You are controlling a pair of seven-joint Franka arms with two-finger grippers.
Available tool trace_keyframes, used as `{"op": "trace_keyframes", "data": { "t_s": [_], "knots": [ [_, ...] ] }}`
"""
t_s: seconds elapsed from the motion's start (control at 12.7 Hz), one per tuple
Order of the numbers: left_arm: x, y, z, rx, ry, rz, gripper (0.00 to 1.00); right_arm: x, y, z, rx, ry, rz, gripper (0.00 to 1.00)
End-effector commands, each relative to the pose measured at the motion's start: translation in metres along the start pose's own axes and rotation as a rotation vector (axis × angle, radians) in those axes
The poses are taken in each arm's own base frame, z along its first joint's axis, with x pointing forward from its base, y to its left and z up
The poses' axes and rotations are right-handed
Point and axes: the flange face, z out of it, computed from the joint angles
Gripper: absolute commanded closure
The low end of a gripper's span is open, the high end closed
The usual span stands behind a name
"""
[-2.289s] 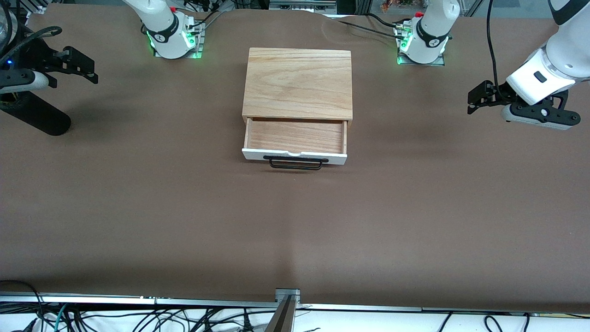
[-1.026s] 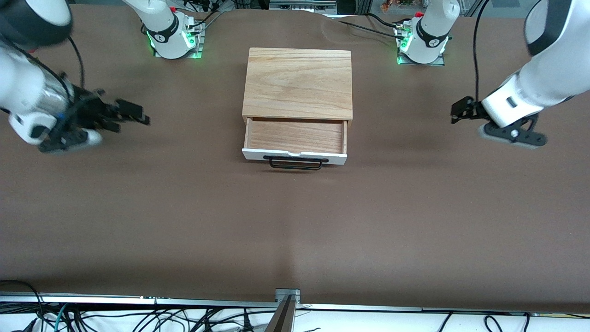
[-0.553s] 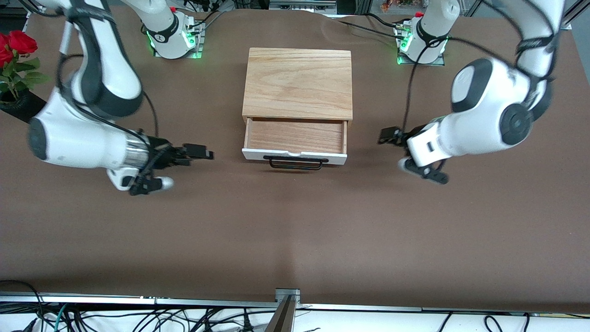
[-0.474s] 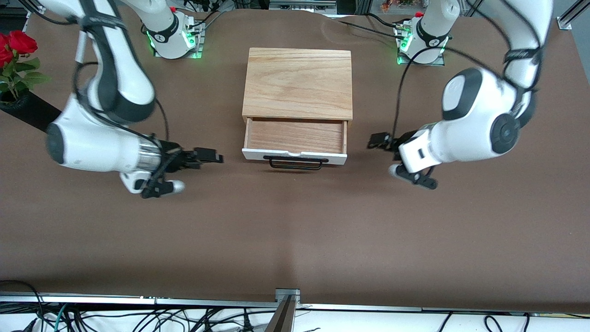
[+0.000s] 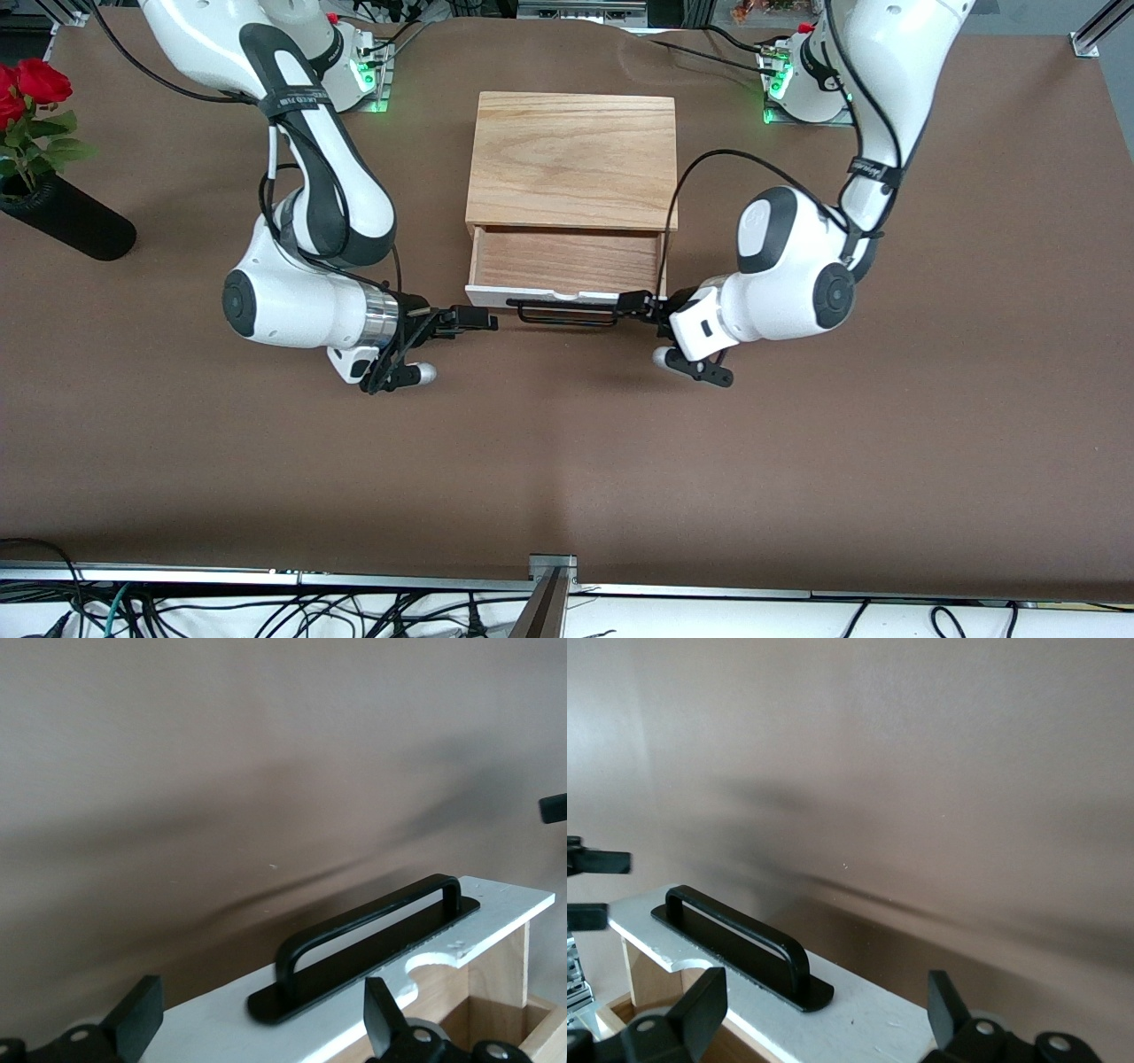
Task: Close drawer with both arms simultaneously
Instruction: 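Move the right gripper and the left gripper toward the drawer front, then push the white drawer front into the cabinet with both grippers together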
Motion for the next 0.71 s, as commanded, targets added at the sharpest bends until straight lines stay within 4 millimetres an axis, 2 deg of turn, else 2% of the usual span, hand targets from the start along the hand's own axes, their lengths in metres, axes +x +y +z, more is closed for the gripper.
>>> {"op": "trace_keyframes", "data": {
  "t_s": [0.0, 0.16, 0.39, 0.63],
  "knots": [
    [0.015, -0.003, 0.013, -0.043, 0.003, -0.010, 0.00, -0.003, -0.008, 0.027, 0.008, -0.027, 0.009, 0.00],
    [0.015, -0.002, 0.021, -0.045, -0.007, -0.011, 0.00, -0.011, -0.001, 0.045, -0.008, -0.037, 0.010, 0.00],
    [0.011, 0.001, 0.028, -0.044, -0.021, -0.009, 0.00, -0.019, 0.004, 0.054, -0.014, -0.067, 0.017, 0.00],
    [0.008, 0.004, 0.032, -0.045, -0.036, -0.007, 0.00, -0.035, -0.002, 0.061, -0.011, -0.098, 0.024, 0.00]
  ]
}}
